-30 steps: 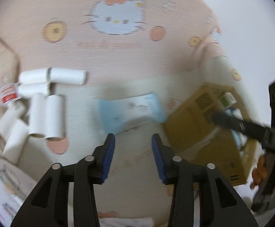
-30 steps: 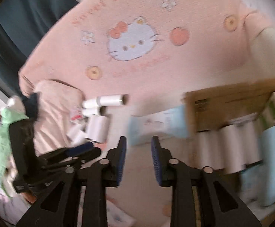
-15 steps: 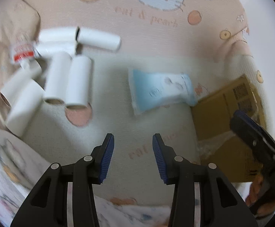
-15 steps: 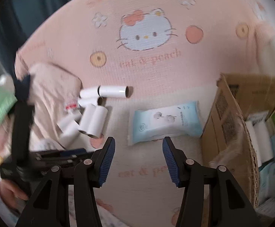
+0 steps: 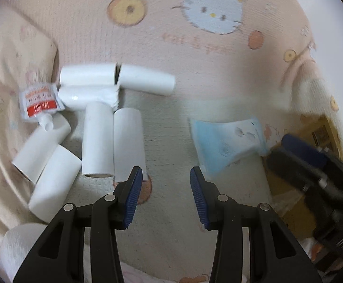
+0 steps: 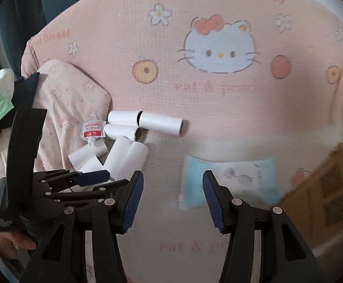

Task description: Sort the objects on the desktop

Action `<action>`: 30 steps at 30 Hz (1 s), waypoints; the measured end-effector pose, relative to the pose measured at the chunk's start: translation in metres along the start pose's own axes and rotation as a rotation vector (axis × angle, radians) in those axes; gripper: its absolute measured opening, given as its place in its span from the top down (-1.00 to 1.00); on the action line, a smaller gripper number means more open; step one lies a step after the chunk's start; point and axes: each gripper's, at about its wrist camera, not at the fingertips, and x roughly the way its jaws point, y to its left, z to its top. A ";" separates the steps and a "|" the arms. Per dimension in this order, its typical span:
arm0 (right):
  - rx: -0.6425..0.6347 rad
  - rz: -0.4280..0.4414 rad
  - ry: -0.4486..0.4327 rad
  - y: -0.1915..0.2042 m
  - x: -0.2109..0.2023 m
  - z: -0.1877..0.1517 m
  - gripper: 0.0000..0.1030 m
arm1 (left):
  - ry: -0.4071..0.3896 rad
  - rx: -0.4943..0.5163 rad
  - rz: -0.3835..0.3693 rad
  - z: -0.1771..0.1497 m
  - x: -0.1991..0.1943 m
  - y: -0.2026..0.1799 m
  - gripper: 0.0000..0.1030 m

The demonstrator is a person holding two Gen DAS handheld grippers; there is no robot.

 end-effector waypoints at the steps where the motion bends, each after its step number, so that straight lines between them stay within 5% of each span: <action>1: -0.005 0.015 0.022 0.002 0.010 0.002 0.04 | 0.008 -0.017 -0.007 0.003 0.003 0.006 0.11; 9: -0.012 0.044 0.147 0.009 0.069 -0.002 0.04 | 0.036 -0.157 -0.034 0.023 0.027 0.047 0.11; 14: -0.026 0.016 0.184 0.016 0.098 -0.004 0.04 | 0.053 -0.173 -0.038 0.030 0.040 0.052 0.11; 19: -0.001 0.079 0.214 0.018 0.118 -0.003 0.04 | 0.076 -0.161 -0.056 0.029 0.049 0.051 0.15; 23: 0.022 0.094 0.226 0.017 0.128 -0.004 0.04 | 0.077 -0.194 -0.069 0.027 0.053 0.055 0.42; 30: 0.072 0.185 0.268 0.017 0.139 -0.011 0.04 | 0.085 -0.241 -0.157 0.026 0.056 0.061 0.47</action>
